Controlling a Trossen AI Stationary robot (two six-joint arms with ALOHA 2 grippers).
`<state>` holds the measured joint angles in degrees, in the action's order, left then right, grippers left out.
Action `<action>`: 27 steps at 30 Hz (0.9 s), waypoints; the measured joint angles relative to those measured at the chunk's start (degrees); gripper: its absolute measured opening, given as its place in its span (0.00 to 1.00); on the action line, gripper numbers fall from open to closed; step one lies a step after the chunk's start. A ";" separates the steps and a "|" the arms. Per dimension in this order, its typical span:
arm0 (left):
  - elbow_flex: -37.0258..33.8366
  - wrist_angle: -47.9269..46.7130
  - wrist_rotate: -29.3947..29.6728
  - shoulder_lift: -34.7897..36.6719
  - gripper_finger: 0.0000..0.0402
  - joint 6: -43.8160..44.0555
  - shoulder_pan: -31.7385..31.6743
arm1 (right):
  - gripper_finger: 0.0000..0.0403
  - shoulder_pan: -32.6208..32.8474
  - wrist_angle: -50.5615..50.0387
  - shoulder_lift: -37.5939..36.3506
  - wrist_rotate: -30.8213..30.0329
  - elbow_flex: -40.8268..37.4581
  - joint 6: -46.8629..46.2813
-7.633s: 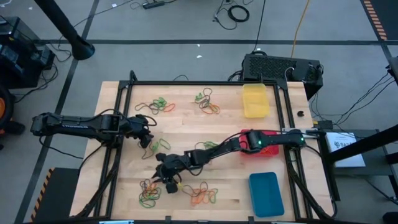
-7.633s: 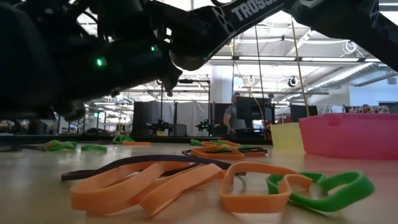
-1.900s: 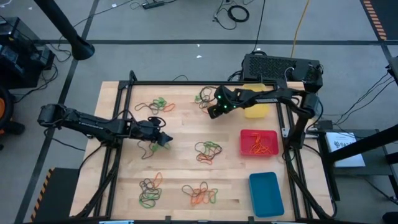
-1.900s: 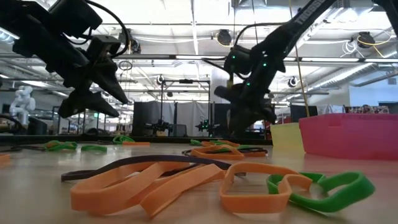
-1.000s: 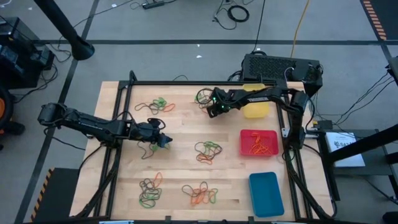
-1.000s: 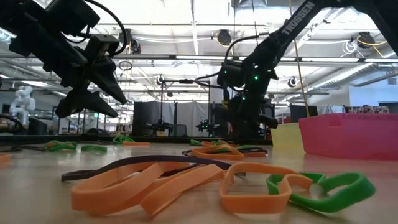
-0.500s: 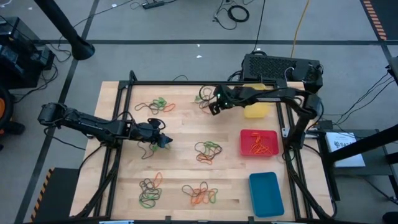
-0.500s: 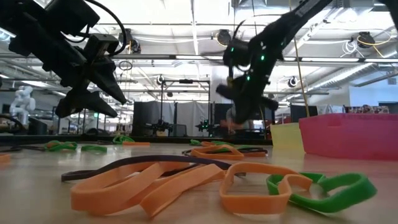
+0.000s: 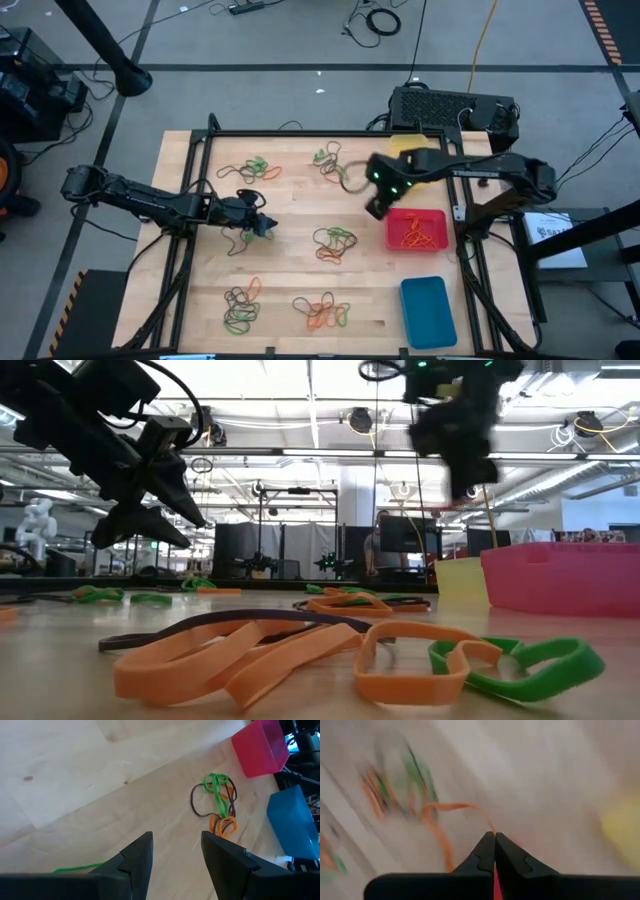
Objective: Sort rubber bands into baskets
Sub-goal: Put the orange rubber band into the red bin
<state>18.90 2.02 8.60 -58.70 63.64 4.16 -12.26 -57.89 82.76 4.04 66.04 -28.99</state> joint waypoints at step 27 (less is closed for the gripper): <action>0.00 0.09 -0.02 0.00 0.44 -0.97 0.00 | 0.14 16.80 -23.80 -1.22 -9.99 -0.02 -17.48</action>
<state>18.90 2.11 8.58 -58.70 62.66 4.16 4.54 -81.69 81.54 -5.96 66.02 -46.46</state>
